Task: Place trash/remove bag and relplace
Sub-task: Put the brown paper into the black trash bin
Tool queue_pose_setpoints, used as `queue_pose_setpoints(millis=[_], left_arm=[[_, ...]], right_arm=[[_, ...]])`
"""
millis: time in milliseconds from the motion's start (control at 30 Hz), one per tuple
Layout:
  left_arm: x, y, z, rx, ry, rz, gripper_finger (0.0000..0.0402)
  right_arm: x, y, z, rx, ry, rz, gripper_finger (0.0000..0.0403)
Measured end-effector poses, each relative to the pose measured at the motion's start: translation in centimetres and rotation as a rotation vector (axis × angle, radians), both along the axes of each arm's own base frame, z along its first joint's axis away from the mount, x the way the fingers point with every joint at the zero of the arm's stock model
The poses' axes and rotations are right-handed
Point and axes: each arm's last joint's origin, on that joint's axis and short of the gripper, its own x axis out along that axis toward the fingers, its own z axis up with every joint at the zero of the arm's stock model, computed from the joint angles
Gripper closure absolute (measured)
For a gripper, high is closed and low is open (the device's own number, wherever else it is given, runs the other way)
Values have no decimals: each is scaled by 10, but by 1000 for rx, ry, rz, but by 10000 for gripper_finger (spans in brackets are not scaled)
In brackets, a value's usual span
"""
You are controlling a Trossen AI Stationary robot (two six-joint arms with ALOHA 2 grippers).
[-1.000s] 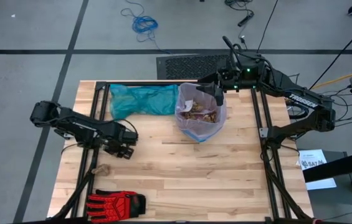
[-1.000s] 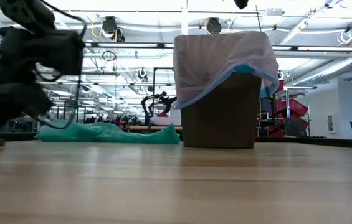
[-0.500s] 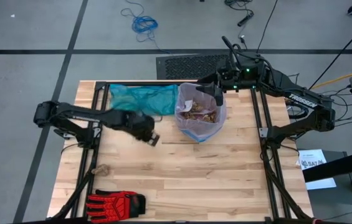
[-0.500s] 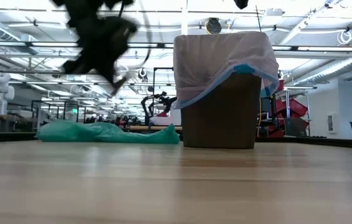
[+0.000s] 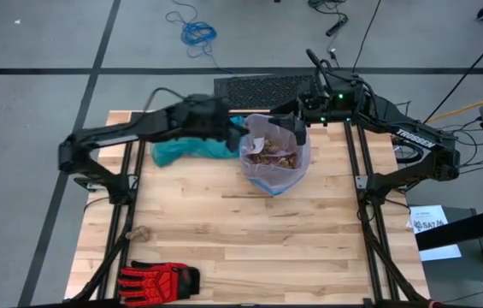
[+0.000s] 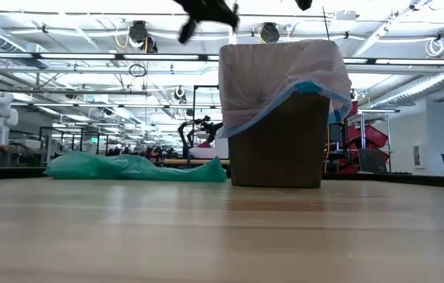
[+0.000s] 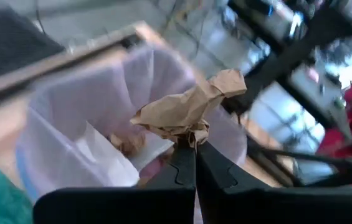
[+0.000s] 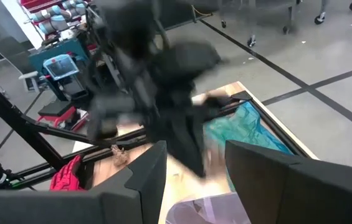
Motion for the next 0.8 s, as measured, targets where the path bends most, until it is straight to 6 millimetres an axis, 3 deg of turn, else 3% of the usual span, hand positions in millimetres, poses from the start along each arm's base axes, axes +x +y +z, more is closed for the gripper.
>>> queue_pose_setpoints(millis=[167, 333, 600, 800], left_arm=[[39, 3, -9, -23, -91, -189, 382], [58, 8, -11, -33, -123, -258, 315], [51, 12, 0, 24, -88, -283, 219], [28, -1, 20, 133, 107, -421, 207]], right_arm=[[0, 0, 0, -13, -4, 3, 245], [0, 0, 1, -14, -5, 2, 245], [0, 0, 1, -31, -3, 5, 245], [0, 0, 0, -43, 0, 7, 245]])
